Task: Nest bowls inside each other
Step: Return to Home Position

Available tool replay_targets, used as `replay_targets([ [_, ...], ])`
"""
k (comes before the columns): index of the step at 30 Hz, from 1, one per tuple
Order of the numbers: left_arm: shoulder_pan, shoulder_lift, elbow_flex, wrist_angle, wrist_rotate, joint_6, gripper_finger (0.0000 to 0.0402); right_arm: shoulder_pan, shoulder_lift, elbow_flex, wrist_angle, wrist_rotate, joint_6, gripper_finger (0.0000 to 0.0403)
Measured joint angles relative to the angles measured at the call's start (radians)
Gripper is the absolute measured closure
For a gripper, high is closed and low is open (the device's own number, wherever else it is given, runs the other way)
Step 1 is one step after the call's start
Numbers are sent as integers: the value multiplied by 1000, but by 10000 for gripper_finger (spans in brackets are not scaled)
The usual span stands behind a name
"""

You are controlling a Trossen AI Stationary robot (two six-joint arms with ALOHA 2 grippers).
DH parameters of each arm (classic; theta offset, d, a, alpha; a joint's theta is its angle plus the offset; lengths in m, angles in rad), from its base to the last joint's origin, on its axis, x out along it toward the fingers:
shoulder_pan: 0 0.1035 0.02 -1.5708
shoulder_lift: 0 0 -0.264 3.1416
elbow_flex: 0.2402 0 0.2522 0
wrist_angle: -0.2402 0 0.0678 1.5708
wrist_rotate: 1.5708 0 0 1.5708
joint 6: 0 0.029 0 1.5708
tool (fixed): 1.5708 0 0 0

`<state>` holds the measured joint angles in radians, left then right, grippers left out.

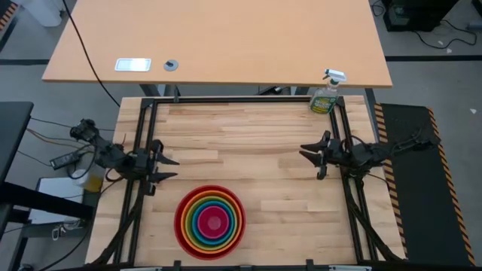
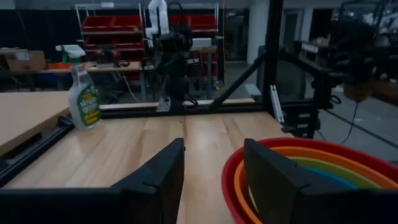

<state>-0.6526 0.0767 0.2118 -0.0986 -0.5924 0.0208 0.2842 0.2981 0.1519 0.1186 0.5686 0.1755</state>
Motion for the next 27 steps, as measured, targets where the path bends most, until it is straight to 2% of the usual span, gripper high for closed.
replay_targets([
  [6,0,-77,-73,43,-20,15,246,-38,-112,-135,92,-4,8,285],
  [16,24,-73,-92,57,-55,22,299,-110,-247,-144,-45,-38,38,285],
  [21,28,-70,-194,203,-13,-2,323,-165,-297,-144,-43,-66,26,285],
  [27,28,-56,-203,226,99,-19,348,-191,-295,-144,13,-157,31,285],
])
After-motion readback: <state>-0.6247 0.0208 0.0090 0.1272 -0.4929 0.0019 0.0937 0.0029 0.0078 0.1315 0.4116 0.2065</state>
